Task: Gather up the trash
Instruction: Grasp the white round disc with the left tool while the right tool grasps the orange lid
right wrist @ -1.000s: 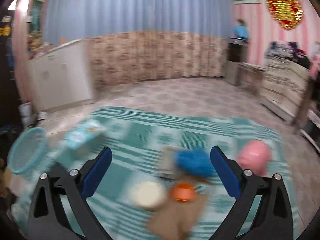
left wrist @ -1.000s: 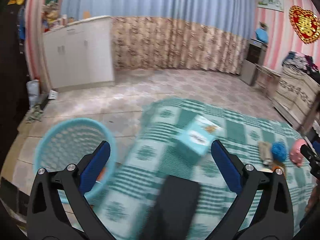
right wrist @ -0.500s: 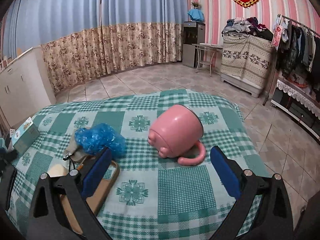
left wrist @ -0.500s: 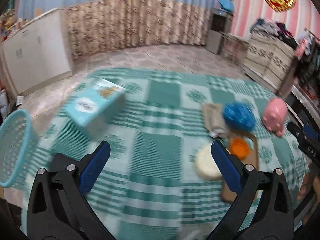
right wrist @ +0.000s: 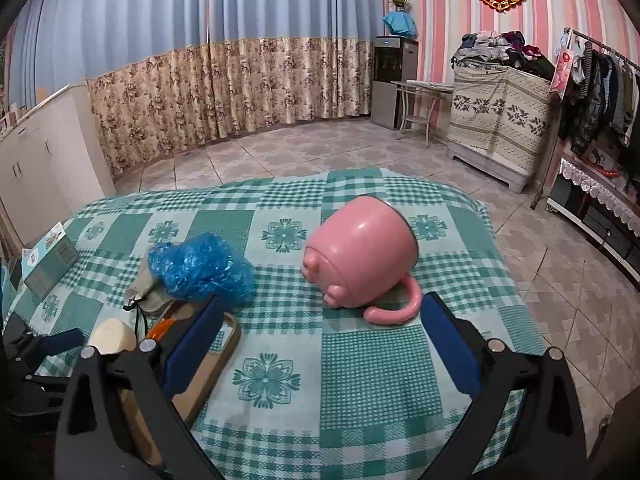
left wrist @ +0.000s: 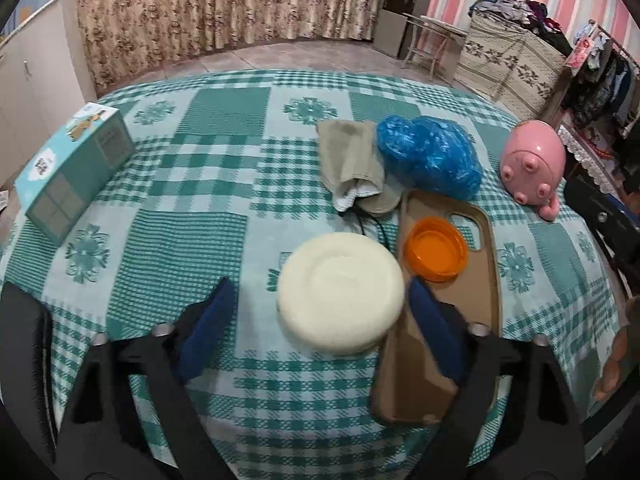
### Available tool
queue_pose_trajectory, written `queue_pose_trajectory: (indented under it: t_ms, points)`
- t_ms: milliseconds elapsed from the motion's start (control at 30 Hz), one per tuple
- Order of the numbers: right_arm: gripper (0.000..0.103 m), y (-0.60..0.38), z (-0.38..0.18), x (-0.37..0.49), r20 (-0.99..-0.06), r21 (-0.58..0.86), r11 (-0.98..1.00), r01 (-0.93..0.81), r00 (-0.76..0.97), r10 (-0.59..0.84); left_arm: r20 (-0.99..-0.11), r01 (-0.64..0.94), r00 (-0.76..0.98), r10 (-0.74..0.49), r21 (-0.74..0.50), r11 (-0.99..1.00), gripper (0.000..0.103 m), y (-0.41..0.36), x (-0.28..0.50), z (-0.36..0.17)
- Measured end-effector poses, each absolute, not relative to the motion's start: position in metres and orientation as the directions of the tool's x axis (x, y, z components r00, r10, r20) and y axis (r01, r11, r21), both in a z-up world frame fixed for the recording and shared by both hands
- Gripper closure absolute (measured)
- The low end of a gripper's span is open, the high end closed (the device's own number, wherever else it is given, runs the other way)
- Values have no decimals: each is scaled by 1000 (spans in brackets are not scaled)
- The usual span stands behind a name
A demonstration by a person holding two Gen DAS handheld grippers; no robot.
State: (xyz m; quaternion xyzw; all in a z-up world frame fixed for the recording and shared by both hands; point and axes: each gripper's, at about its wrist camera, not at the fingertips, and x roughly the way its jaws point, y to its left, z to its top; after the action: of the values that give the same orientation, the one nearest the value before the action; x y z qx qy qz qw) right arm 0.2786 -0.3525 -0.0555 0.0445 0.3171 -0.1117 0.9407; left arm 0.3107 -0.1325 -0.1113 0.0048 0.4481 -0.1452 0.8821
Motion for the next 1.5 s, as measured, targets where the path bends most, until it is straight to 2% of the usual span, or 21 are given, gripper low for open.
queue_pose_trajectory:
  t_ms: [67, 133, 433, 700, 733, 833, 1067, 1333, 1500]
  points:
    - [7, -351, -58, 279, -609, 10, 971, 238, 772, -183, -788, 274, 557, -262, -123, 954, 36, -135, 309, -112]
    - [7, -346, -59, 279, -605, 8, 972, 233, 776, -181, -783, 295, 556, -278, -127, 947, 42, -137, 306, -112]
    - [7, -313, -64, 283, -596, -18, 988, 151, 792, -132, -737, 225, 633, -239, -120, 967, 42, -97, 303, -85]
    - [8, -263, -83, 289, -638, -96, 995, 8, 767, -68, -698, 109, 711, -87, -13, 994, 42, -50, 303, -69]
    - [9, -260, -85, 290, -644, -98, 995, -2, 762, -62, -697, 97, 713, -81, -17, 995, 42, -43, 304, -68]
    - [30, -254, -97, 295, -682, -90, 995, -38, 730, -34, -698, 76, 712, -77, -33, 997, 42, -27, 306, -65]
    - [63, -250, -103, 297, -712, -77, 994, -75, 702, -2, -698, 65, 713, -61, -21, 998, 42, -6, 298, -60]
    - [63, -244, -93, 278, -695, -48, 998, -48, 719, 1, -694, 38, 719, -39, -17, 999, 42, 20, 283, -54]
    - [63, -215, -75, 262, -662, -82, 994, -75, 750, 2, -687, 16, 725, -38, -38, 999, 42, 41, 274, -48]
